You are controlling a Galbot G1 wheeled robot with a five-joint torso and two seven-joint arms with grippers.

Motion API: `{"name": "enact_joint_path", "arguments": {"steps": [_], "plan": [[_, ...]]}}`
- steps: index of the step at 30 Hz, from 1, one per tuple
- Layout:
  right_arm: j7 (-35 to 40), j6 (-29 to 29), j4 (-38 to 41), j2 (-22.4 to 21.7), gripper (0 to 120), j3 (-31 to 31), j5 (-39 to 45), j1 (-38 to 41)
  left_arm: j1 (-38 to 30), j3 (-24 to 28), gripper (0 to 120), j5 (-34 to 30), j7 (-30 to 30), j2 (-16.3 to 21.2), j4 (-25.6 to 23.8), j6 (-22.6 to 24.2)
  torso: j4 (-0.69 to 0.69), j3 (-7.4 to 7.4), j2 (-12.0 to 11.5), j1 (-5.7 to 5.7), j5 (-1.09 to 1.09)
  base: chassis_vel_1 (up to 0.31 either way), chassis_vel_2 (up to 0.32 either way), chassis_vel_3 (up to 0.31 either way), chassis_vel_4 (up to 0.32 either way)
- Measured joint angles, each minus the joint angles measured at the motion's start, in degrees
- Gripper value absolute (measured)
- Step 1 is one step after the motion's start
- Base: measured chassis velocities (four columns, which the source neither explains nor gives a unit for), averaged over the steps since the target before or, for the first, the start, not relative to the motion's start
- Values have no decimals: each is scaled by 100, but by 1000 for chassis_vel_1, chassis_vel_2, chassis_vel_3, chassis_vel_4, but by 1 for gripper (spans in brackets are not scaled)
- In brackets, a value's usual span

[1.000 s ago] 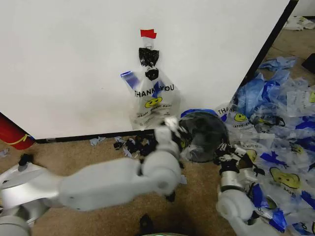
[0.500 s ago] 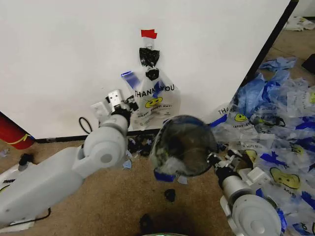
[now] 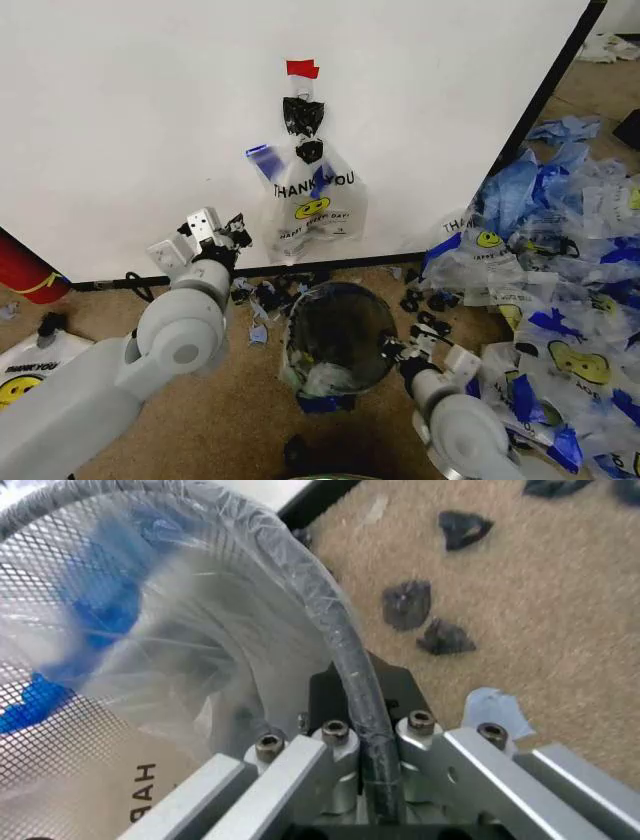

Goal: Pick up the garbage bag from the wall and place it over the trash bin.

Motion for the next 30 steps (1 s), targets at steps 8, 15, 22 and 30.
{"name": "enact_joint_path", "arguments": {"steps": [8,15,22,30], "plan": [[78,16,-402,172,0,-374,-283,317,206,-34,0,107,24,-48,-31,-7,-1,0,0,0,1,0,0,0,0],[-122,30,-637,184,0,-484,-621,378,224,1,0,144,67,-166,43,-13,-2,0,0,0,1,0,0,0,0],[-239,-42,-856,439,15,-371,-677,334,228,49,0,192,173,-190,76,-20,-1,-1,1,0,1,0,0,0,0],[-218,-175,-816,474,45,-270,-713,221,289,40,0,216,159,-176,22,-10,0,-1,0,0,2,0,0,0,0]]}}
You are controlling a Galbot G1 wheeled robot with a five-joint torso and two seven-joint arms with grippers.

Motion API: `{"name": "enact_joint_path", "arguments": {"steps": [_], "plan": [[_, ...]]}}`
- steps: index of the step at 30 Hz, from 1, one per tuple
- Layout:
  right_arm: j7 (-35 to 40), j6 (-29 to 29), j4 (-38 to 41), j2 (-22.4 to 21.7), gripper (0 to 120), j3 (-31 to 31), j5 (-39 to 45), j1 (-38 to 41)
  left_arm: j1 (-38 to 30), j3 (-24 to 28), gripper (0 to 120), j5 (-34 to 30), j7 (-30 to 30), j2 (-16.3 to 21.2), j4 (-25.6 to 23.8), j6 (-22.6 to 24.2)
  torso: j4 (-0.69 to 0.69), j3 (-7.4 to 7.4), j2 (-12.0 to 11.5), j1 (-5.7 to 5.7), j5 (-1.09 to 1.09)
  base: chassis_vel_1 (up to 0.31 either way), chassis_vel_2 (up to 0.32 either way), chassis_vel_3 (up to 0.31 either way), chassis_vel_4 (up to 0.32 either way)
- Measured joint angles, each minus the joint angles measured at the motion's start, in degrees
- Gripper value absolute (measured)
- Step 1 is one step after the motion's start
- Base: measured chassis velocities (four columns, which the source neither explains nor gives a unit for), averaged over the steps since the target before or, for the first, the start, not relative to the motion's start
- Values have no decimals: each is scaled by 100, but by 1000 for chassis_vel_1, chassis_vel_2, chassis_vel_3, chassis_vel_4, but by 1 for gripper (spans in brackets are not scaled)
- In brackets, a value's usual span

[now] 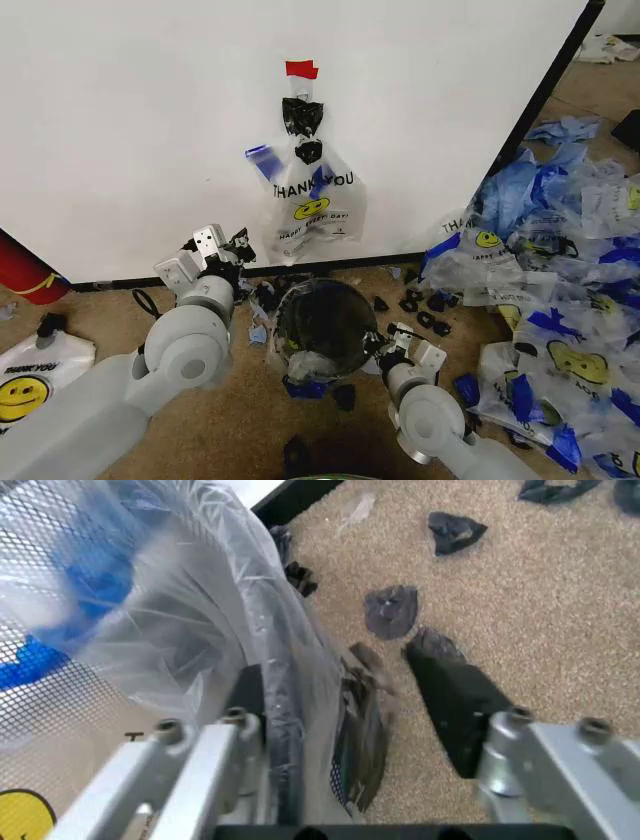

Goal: Pick up the garbage bag from the wall and place it over the trash bin.

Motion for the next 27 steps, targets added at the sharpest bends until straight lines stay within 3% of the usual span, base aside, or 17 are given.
{"name": "enact_joint_path", "arguments": {"steps": [3,7,14,22,27], "plan": [[-77,-2,28,-25,51,21,-26,-27,12,-3,0,15,-3,0,-5,4,0,1,0,0,1,0,0,0,0],[-258,-11,264,-137,71,132,-77,-100,21,-5,0,45,-10,-15,-5,12,1,1,0,1,0,0,0,0,0],[-427,-60,610,-299,96,274,-60,-154,27,0,0,101,-21,-9,-25,18,0,1,0,1,-1,0,0,0,0],[-767,43,661,-359,100,367,-13,-286,47,-100,0,122,-19,51,-81,18,-1,1,-1,1,0,0,0,0,0],[-3139,1294,386,-300,100,833,-425,-454,168,-340,0,153,296,47,-225,-36,-1,0,0,1,0,0,0,0,0]]}}
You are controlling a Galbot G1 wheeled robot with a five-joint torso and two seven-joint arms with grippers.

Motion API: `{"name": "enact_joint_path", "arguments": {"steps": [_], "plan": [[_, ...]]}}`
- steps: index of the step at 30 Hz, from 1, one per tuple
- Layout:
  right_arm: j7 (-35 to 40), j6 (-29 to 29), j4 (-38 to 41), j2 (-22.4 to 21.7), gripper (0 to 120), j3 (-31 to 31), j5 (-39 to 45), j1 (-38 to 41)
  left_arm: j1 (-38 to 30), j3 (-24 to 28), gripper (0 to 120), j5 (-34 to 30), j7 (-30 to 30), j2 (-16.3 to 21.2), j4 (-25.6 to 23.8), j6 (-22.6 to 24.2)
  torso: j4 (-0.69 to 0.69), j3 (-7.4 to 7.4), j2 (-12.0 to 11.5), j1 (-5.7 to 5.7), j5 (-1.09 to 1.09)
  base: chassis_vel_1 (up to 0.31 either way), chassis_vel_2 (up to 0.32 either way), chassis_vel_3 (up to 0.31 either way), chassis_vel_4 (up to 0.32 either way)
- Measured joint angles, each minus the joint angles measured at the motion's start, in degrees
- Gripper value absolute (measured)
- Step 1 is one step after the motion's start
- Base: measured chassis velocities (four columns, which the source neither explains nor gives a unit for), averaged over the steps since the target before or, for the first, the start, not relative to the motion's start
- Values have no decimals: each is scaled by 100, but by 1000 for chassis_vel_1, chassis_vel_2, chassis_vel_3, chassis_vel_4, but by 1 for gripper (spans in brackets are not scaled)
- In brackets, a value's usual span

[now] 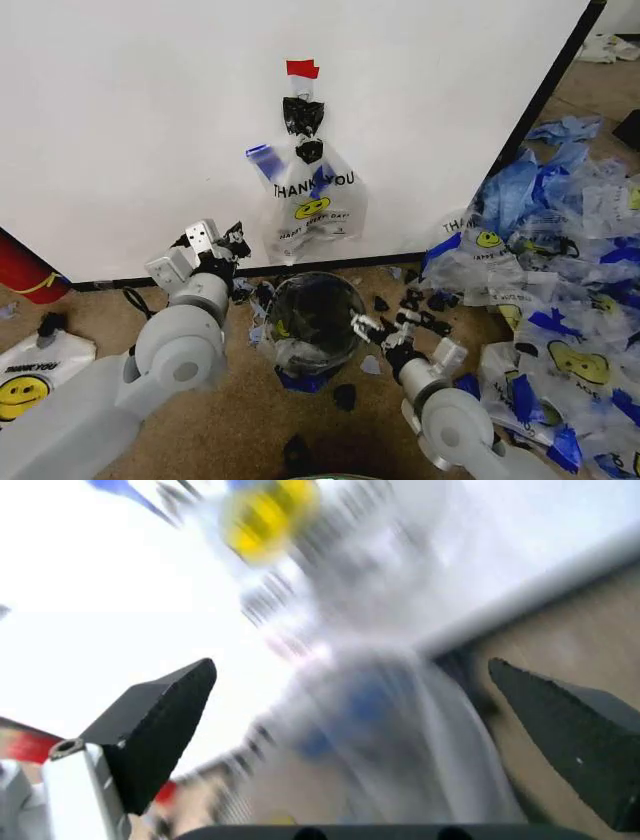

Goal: Pick up the garbage bag from the wall and place it over the trash bin.

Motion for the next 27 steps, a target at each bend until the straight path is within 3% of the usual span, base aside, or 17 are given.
{"name": "enact_joint_path", "arguments": {"steps": [3,5,8,9,13,21,27], "plan": [[-429,300,-109,37,100,119,-449,21,108,-81,0,82,182,-31,-19,-57,1,0,0,0,1,0,0,0,0],[-655,683,-198,91,100,437,-1486,38,355,-214,0,501,546,-120,52,-158,1,0,0,0,1,0,0,0,0],[-453,946,-189,71,100,1105,-2630,-77,701,-318,11,1370,1035,-234,307,-402,2,0,0,0,0,0,0,0,0],[-453,946,-189,71,100,1105,-2630,-77,701,-318,11,1370,1035,-234,307,-402,2,0,0,0,0,0,0,0,0],[-76,1022,-2,-103,100,2446,-3487,-568,1186,-479,28,2187,1191,-406,439,-570,-1,0,0,0,1,0,0,0,0],[-60,1111,487,-231,100,4064,-3484,-1759,1678,-721,58,3235,1852,-529,635,-1142,-1,0,0,-1,-1,0,0,0,0],[-227,1319,688,155,100,4421,-3470,-2314,1916,-817,78,3619,1868,-627,580,-1228,-1,-1,0,-1,2,0,0,0,0]]}}
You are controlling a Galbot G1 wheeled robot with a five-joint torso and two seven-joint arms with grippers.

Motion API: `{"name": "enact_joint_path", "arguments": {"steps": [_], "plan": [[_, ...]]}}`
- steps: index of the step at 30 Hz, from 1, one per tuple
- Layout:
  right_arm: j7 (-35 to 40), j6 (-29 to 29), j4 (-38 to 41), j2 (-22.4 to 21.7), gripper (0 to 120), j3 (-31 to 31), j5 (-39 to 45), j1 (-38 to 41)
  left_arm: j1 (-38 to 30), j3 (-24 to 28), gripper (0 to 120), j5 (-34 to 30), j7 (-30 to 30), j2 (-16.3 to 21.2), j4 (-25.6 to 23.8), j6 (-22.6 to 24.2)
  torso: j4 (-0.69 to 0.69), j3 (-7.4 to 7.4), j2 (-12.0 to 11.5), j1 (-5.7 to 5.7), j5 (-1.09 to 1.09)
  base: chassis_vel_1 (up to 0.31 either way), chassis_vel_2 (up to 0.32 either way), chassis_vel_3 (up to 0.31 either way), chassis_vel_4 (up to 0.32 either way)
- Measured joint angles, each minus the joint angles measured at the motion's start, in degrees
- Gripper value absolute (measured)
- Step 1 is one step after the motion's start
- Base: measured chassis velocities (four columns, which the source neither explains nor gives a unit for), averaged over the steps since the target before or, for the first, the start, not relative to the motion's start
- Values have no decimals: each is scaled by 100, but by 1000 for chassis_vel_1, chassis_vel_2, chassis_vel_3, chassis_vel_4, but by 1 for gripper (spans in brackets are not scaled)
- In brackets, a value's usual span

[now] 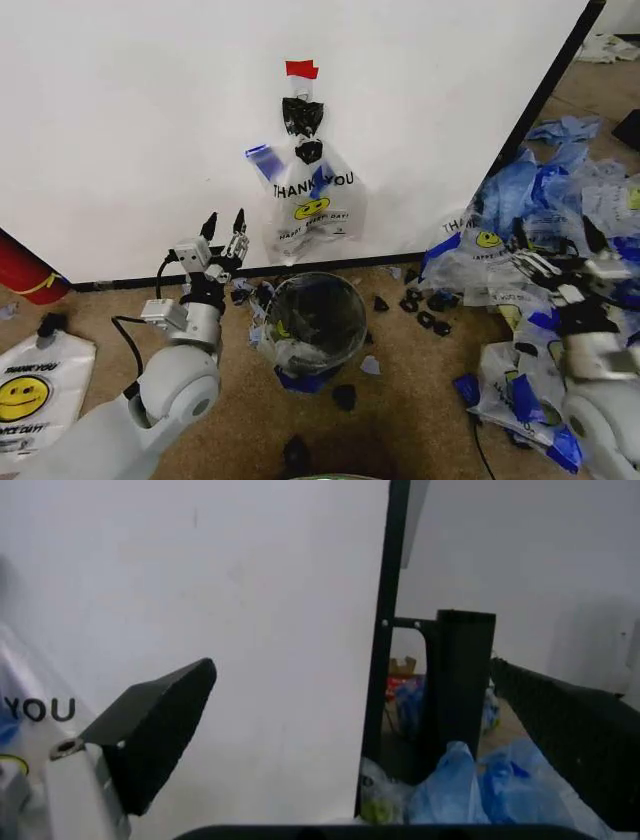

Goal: Pick up the garbage bag from the wall and place it over the trash bin.

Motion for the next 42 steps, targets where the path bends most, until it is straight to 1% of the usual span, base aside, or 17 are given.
{"name": "enact_joint_path", "arguments": {"steps": [1,4,5,8,10,13,15,19,20,42], "plan": [[-82,75,1,59,100,45,0,-84,102,-41,83,123,-9,-10,23,-38,2,0,0,0,0,0,0,0,0],[-359,159,28,155,100,93,147,-320,502,-233,94,406,-107,-31,38,-92,0,0,0,0,-3,0,0,0,0],[-359,159,28,155,100,93,147,-320,502,-233,94,406,-107,-31,38,-92,0,0,0,0,-3,0,0,0,0],[-664,321,12,160,100,15,437,-445,1059,-569,100,681,-178,-53,19,-248,3,0,0,0,-4,0,0,0,0],[-803,400,-20,113,100,-126,605,-445,1258,-746,100,792,-187,-56,16,-378,4,0,0,0,-2,0,0,0,0],[-908,454,-66,68,100,-275,726,-389,1331,-860,100,842,-184,-59,6,-433,1,0,0,0,-4,0,0,0,0],[-1013,502,-126,39,100,-450,779,-292,1346,-926,100,819,-182,-64,-25,-437,2,1,0,0,-1,0,0,0,0],[-1059,538,-156,36,100,-575,778,-228,1361,-962,100,757,-182,-64,-60,-411,1,1,0,0,-1,0,0,0,0],[-1067,547,-168,33,100,-619,775,-202,1360,-969,100,728,-182,-62,-70,-394,1,1,0,0,-4,0,0,0,0],[-1052,539,-172,29,100,-625,768,-191,1335,-952,100,700,-183,-56,-77,-373,1,1,0,0,-2,0,0,0,0]]}}
